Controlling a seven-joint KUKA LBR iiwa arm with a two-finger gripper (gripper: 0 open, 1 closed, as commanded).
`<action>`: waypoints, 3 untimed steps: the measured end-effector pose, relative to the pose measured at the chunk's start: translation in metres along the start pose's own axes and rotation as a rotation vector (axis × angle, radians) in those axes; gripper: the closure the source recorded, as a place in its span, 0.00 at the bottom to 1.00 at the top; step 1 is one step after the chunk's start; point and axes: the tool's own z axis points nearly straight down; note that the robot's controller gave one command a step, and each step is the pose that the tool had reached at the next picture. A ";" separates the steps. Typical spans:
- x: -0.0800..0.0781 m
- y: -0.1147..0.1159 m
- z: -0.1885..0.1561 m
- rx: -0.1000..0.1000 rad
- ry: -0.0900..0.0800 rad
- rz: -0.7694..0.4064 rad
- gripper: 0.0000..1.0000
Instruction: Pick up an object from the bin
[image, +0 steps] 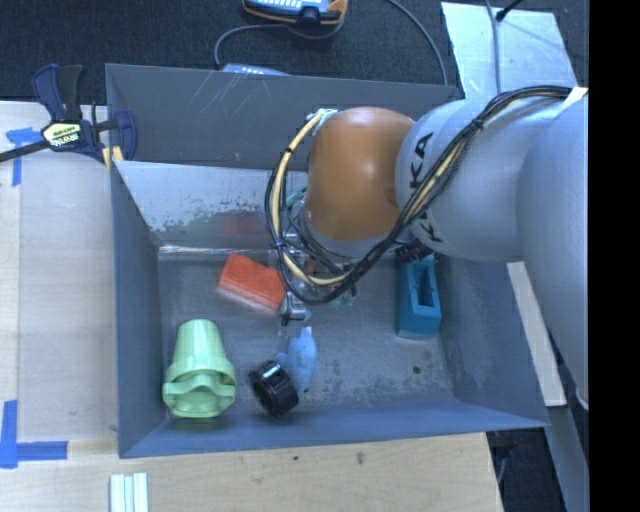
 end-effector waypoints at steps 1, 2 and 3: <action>-0.002 0.000 -0.005 -0.001 -0.008 0.002 0.00; -0.016 -0.001 0.016 -0.002 -0.014 -0.073 0.00; -0.033 -0.009 0.059 0.000 -0.013 -0.248 0.00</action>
Offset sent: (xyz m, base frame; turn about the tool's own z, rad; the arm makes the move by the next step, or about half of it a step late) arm 0.0303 -0.0034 -0.0570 -0.1717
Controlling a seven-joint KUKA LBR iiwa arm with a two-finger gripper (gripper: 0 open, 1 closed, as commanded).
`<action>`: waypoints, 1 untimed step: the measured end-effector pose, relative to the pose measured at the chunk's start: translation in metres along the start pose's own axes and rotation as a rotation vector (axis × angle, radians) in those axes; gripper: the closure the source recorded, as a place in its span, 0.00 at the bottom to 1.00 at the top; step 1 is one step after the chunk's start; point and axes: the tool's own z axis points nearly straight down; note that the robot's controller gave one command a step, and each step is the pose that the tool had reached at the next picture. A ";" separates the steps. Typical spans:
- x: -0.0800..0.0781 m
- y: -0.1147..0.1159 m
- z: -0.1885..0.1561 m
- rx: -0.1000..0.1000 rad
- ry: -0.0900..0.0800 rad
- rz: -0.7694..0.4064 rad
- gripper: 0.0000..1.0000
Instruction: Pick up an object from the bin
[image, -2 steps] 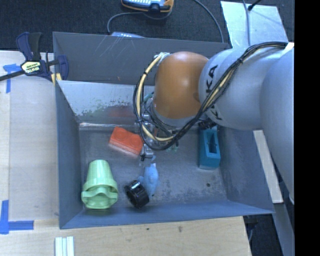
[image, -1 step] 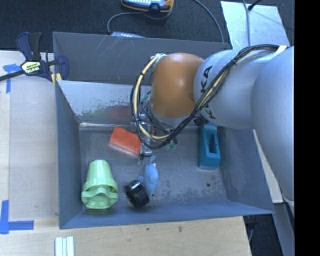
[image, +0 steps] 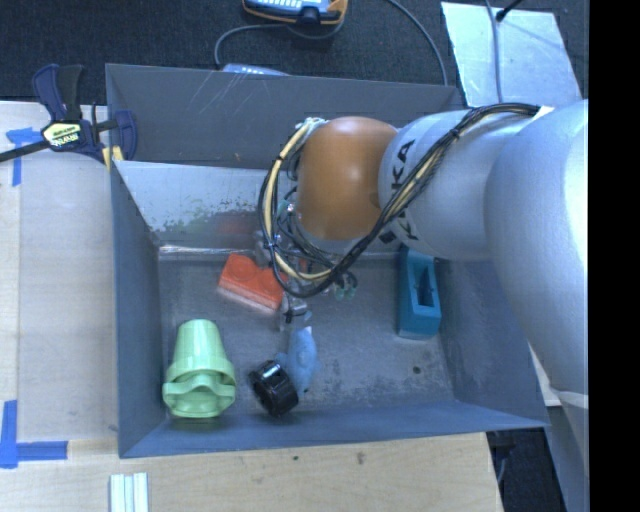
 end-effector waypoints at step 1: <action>-0.012 -0.004 0.005 0.001 -0.013 -0.081 1.00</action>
Offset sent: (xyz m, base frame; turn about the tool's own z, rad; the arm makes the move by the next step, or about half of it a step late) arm 0.0000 0.0000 0.0000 0.0000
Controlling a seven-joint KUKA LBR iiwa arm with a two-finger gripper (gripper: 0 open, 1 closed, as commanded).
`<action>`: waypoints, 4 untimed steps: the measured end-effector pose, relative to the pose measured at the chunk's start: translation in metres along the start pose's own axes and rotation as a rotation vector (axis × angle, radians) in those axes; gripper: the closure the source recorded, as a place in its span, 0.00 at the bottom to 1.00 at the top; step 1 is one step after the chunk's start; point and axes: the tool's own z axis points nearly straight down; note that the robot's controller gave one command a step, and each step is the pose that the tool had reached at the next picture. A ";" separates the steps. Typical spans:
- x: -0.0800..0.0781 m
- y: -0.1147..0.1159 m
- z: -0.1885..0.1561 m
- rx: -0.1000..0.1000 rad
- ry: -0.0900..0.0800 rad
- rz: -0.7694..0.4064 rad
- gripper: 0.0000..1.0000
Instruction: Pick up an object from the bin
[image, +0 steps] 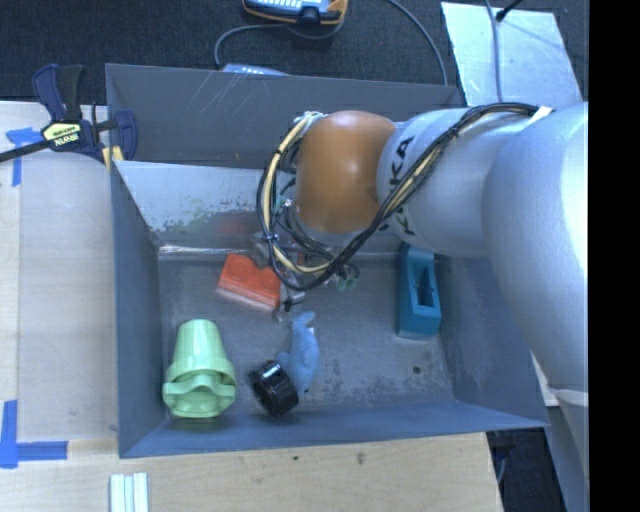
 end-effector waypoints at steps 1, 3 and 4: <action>0.000 0.000 0.000 0.000 0.000 0.002 1.00; 0.000 0.000 0.000 -0.001 0.000 0.002 1.00; 0.008 0.004 -0.029 -0.001 -0.002 -0.018 1.00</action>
Offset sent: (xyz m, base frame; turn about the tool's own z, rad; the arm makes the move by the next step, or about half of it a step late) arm 0.0000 0.0000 0.0000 0.0000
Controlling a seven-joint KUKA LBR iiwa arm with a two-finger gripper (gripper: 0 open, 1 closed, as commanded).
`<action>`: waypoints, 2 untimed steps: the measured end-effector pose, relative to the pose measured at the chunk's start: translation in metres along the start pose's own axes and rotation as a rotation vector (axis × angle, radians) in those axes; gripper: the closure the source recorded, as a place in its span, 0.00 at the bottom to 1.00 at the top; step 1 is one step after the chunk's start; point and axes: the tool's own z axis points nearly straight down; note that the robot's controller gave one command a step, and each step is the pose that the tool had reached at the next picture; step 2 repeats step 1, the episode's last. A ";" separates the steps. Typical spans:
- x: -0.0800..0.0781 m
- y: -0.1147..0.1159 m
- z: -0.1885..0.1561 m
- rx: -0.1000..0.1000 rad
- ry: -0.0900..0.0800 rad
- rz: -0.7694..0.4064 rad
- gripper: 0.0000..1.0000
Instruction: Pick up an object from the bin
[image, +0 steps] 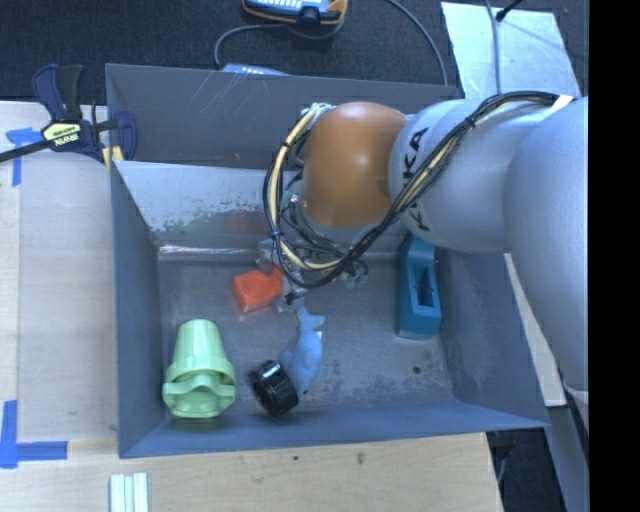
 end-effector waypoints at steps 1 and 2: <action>-0.004 -0.004 -0.004 0.002 -0.006 -0.013 1.00; -0.004 -0.004 -0.004 0.002 -0.006 -0.013 1.00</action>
Offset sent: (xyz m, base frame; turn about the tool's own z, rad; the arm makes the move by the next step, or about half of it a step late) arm 0.0124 -0.0078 0.0924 -0.0306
